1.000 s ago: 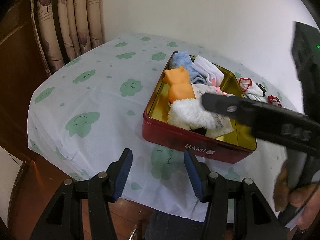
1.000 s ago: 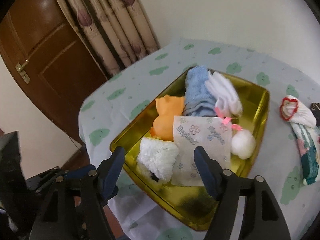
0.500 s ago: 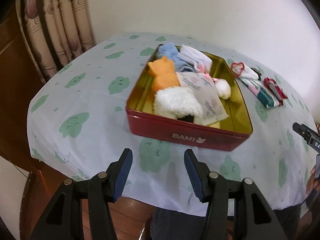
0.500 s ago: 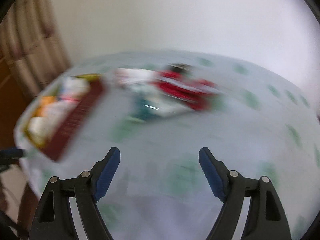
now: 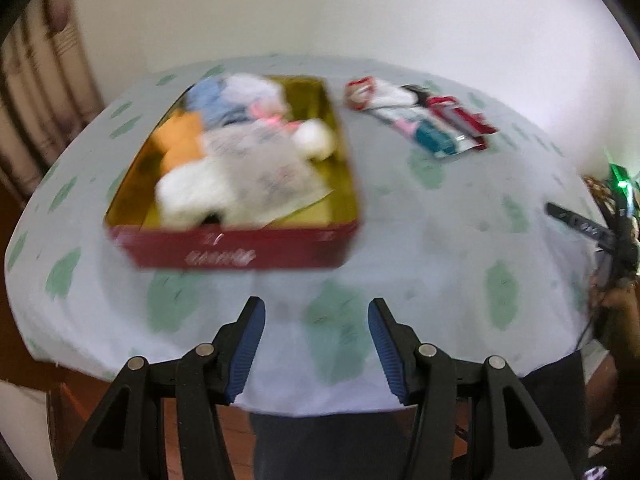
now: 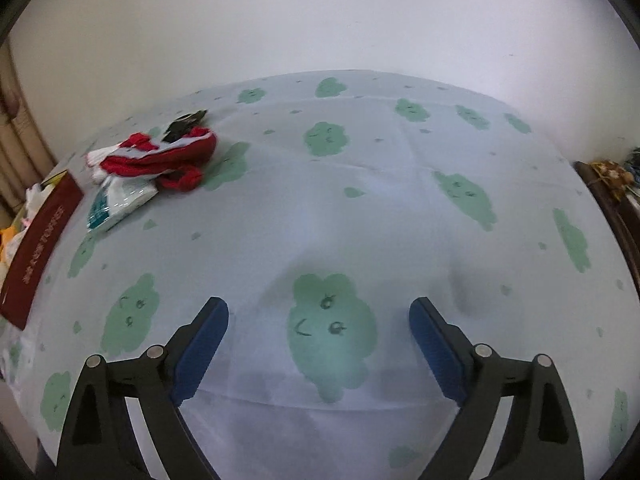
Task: Organize soft objects
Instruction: 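Move the left gripper to the white knit glove and grasp it, then lift the white glove with the left gripper while the right gripper grasps the red-and-white hat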
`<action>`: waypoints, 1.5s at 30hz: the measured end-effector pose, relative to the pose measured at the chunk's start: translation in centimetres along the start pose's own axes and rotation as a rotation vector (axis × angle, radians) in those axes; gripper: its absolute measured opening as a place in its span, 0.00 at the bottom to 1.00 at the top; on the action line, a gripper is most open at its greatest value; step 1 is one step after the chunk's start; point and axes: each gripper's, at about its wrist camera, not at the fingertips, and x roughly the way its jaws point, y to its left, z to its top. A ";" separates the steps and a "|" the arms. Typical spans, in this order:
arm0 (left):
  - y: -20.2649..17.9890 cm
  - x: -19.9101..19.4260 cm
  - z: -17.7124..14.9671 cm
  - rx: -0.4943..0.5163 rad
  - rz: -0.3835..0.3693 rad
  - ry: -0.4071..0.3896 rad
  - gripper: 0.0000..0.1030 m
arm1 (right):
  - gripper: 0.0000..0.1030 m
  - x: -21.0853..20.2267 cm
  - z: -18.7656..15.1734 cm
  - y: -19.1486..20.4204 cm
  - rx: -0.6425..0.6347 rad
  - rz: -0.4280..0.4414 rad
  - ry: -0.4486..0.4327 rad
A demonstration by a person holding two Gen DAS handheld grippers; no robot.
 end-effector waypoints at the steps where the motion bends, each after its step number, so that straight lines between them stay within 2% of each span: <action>1: -0.7 0.0 0.8 0.018 -0.005 -0.006 0.53 | 0.90 0.1 -0.1 0.0 -0.003 0.013 0.002; 7: -5.0 0.6 7.5 0.146 -0.020 -0.063 0.53 | 0.91 -0.6 -0.5 -0.8 0.029 0.063 -0.020; 13: -9.1 4.1 14.8 0.391 0.071 -0.148 0.53 | 0.93 -0.8 -0.4 -0.6 0.018 0.085 -0.027; 18: -10.5 9.4 19.2 0.529 0.019 -0.066 0.53 | 0.93 -0.8 -0.4 -0.8 0.027 0.113 -0.031; 23: -10.9 13.0 22.1 0.596 0.005 0.004 0.53 | 0.93 -0.7 -0.4 -0.8 0.027 0.132 -0.026; 25: -11.0 14.5 22.9 0.619 -0.015 0.060 0.53 | 0.93 -0.7 -0.3 -0.9 0.032 0.140 -0.026; 29: -11.6 16.7 23.3 0.687 0.050 0.081 0.53 | 0.93 -0.6 -0.3 -0.9 0.038 0.151 -0.024; 34: -11.5 19.3 24.3 0.718 0.065 0.135 0.53 | 0.93 -0.6 -0.4 -0.9 0.041 0.158 -0.025; 39: -11.4 20.7 24.8 0.762 0.074 0.133 0.55 | 0.93 -0.6 -0.4 -1.0 0.044 0.162 -0.024; 42: -10.2 21.5 25.6 0.696 0.007 0.155 0.54 | 0.93 -0.5 -0.3 -1.0 0.046 0.165 -0.023; 43: -9.6 21.5 26.0 0.658 -0.030 0.152 0.52 | 0.93 -0.5 -0.3 -1.1 0.048 0.166 -0.022; 44: -9.0 21.5 26.2 0.618 -0.064 0.153 0.34 | 0.93 -0.5 -0.3 -1.1 0.050 0.167 -0.022; 45: -8.4 21.6 26.5 0.578 -0.070 0.152 0.24 | 0.93 -0.5 -0.3 -1.1 0.052 0.168 -0.021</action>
